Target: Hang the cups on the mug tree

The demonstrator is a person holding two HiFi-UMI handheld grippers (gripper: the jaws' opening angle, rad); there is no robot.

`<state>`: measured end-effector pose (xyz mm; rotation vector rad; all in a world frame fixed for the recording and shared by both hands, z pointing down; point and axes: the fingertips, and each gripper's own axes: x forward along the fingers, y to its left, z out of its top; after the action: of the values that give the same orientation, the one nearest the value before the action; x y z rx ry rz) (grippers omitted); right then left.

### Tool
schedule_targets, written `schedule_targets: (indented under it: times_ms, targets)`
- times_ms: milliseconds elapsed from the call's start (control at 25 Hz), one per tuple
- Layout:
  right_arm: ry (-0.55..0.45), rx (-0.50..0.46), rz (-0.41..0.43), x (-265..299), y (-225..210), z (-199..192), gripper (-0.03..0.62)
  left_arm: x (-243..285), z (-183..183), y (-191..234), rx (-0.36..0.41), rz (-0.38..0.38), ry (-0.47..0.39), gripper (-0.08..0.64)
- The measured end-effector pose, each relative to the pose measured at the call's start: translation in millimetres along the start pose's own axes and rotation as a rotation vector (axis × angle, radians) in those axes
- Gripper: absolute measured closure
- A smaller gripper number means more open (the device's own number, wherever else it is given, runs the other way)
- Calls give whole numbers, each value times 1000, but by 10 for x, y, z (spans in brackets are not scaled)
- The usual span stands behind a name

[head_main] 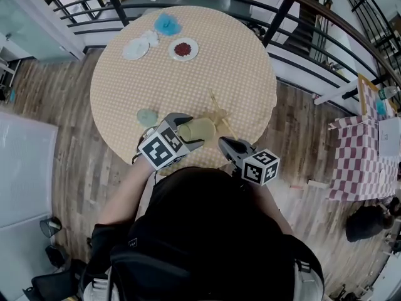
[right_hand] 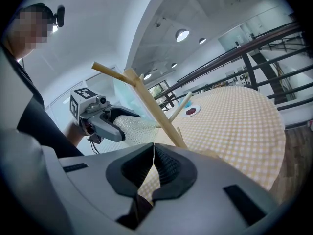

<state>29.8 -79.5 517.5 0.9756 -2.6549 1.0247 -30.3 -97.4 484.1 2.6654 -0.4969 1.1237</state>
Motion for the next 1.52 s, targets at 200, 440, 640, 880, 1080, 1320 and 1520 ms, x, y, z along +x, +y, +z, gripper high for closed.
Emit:
schedule_targets:
  times_ms: [200, 440, 640, 880, 1080, 1320, 1520]
  targets:
    - [-2, 8, -1, 11, -4, -18, 577, 32, -31, 30, -9, 6, 7, 256]
    - [2, 19, -1, 31, 6, -41, 577, 73, -97, 36, -10, 1, 30, 256]
    - [1, 27, -2, 15, -42, -54, 577, 148, -138, 55, 6, 12, 43, 256]
    - [5, 34, 6, 13, -64, -61, 577, 186, -160, 63, -12, 17, 32, 256]
    - [11, 32, 13, 21, -59, -75, 577, 152, -149, 62, -3, 38, 26, 256]
    - [19, 33, 21, 11, -63, -88, 577, 110, -110, 72, -6, 66, 0, 238]
    - [24, 26, 28, -6, -52, -105, 577, 46, -139, 42, -18, 76, 5, 229]
